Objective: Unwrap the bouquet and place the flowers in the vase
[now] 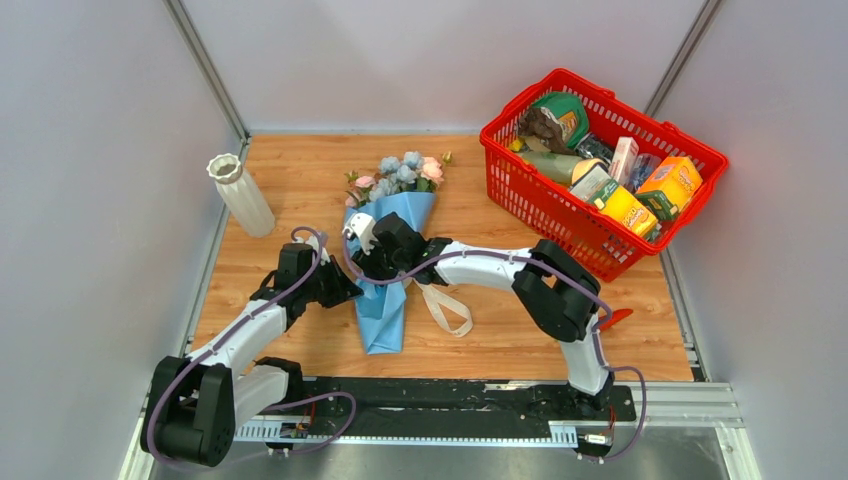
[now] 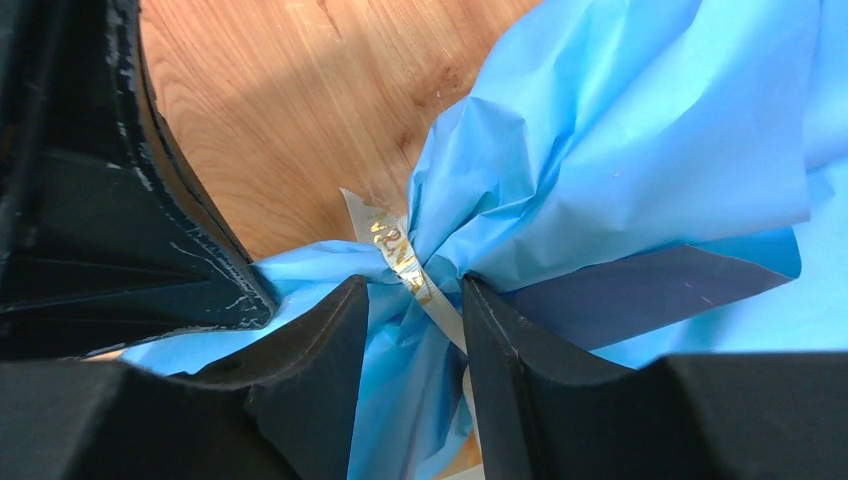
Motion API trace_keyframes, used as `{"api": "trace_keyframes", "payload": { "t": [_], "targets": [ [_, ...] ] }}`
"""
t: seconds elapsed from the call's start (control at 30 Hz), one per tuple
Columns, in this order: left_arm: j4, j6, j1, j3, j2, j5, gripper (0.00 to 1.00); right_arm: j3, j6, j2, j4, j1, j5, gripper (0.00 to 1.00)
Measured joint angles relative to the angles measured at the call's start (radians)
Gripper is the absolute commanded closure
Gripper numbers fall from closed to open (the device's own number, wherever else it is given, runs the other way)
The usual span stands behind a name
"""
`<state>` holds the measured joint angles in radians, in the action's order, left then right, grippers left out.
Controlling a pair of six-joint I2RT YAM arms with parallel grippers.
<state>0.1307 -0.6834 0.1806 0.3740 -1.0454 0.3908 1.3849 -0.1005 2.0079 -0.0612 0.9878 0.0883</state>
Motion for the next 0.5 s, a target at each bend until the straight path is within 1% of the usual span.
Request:
{"api": "trace_keyframes", "payload": {
  "t": [0.07,0.33,0.5],
  "targets": [
    [0.000,0.000,0.000,0.000,0.000,0.000,1.00,0.004,-0.018,0.012,0.001,0.000,-0.005,0.59],
    [0.003,0.000,0.000,0.000,0.001,-0.012,1.00,0.002,-0.051,0.017,0.027,0.002,-0.055,0.99],
    [0.006,0.000,0.000,0.000,0.001,-0.024,1.00,-0.019,-0.044,-0.025,0.039,0.007,-0.064,1.00]
  ]
}}
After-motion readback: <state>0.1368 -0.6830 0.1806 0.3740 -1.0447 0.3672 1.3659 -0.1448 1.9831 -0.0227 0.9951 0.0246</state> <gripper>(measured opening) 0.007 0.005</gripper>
